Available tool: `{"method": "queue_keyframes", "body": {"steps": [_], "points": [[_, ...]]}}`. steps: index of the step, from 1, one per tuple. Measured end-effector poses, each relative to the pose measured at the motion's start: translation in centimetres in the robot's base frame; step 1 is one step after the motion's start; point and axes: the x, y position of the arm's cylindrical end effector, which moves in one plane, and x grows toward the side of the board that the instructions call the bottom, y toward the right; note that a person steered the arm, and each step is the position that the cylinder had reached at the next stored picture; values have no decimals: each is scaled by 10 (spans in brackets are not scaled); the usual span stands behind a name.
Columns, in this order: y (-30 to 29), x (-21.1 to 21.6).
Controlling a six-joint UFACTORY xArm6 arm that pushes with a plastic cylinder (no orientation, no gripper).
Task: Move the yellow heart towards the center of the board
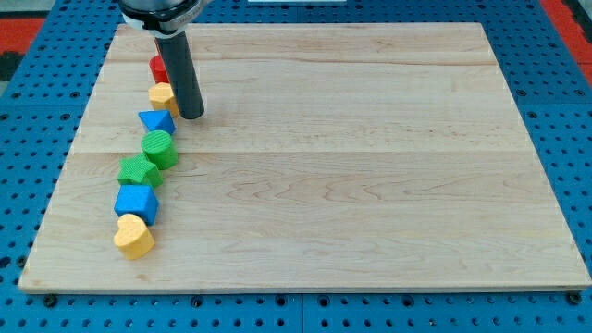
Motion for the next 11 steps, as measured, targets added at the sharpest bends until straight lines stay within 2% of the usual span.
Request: {"method": "queue_keyframes", "body": {"steps": [3,5,6,7,8,9,11], "points": [[1,8],[28,160],[-27,238],[-105,224],[-73,195],[36,195],[103,204]]}}
